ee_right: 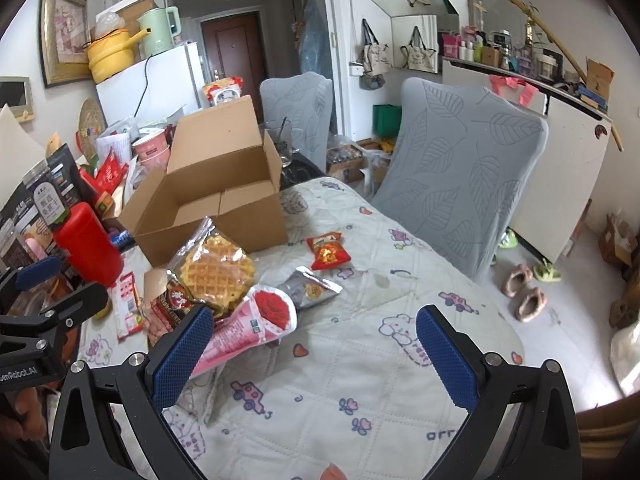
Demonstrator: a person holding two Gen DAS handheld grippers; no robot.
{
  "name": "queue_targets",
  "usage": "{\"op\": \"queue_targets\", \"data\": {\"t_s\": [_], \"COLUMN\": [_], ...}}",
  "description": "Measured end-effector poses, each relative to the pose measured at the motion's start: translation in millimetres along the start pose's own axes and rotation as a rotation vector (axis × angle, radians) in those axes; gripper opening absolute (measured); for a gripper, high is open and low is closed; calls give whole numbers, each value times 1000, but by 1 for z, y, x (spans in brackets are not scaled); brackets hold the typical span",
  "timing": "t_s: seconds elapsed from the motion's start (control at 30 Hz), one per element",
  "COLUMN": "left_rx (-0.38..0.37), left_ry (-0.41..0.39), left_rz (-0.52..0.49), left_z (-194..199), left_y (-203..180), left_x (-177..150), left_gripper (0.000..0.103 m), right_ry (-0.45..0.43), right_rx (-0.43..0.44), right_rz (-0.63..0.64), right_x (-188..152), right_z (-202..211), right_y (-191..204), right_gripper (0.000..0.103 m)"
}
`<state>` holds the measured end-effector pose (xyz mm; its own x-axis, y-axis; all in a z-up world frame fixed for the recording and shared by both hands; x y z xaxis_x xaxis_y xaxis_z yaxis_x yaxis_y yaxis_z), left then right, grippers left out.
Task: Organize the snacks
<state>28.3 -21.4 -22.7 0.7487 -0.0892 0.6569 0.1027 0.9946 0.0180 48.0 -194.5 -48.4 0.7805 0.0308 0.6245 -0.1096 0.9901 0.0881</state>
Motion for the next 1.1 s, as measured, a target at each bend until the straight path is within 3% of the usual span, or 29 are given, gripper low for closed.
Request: {"op": "queue_targets", "data": {"t_s": [0.6,0.77,1.1], "left_rx": [-13,-32,3], "left_ry": [43,69,119], "left_rz": [31,58,148], "left_z": [-9,-16,-31], "left_y": [-5,-2,14], "left_x": [-14,-27,-59], "left_gripper": [103,103,103], "right_ry": [1,33,132], "right_rx": [42,85,189], "right_rz": [48,69,105], "right_x": [-3,-12,-33], "right_z": [-13,-26,-60], "right_y": [-5,-1,18], "right_gripper": [103,103,103]}}
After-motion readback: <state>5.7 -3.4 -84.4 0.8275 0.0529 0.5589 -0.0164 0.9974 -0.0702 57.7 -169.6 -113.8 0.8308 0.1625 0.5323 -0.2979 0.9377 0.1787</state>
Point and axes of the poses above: each gripper's, at about its wrist camera, not at the fingertips, and z roughly against the way its jaws point, y to its left, x to its top, the point moved 5 cm from there along -z, roughly the way its jaws point, and after that the axes turned 8 degrees about y, right-handed, at the moved point
